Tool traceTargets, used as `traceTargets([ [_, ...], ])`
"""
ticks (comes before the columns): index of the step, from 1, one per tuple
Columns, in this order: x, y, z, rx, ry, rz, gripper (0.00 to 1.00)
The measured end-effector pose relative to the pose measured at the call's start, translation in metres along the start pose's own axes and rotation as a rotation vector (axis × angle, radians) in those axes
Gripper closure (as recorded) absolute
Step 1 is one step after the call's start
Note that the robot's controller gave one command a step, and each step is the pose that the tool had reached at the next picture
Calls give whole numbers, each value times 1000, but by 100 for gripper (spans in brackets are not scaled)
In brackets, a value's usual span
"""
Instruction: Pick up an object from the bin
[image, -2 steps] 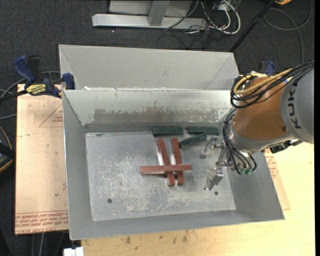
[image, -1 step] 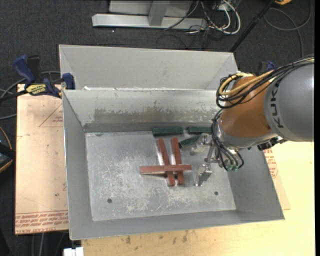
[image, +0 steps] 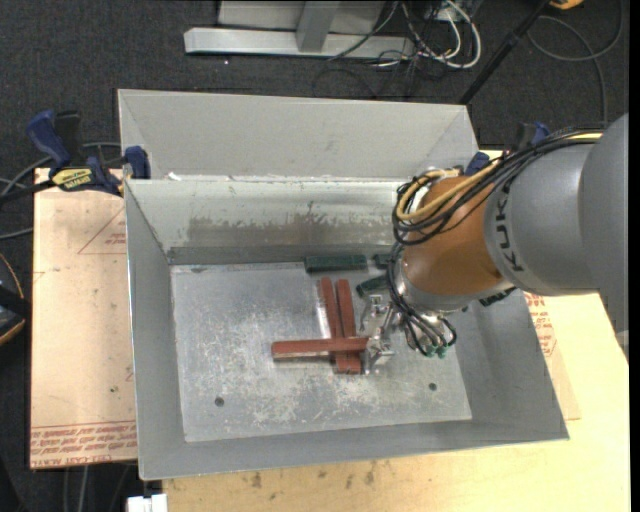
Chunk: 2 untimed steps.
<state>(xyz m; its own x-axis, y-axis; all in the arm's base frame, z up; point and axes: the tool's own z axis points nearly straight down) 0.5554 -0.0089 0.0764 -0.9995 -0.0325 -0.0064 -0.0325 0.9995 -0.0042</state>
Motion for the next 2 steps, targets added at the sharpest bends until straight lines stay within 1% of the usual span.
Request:
traceTargets([
  [1,0,0,0,0,0,-1,100],
  [2,-45,-15,-152,-5,2,-157,100],
])
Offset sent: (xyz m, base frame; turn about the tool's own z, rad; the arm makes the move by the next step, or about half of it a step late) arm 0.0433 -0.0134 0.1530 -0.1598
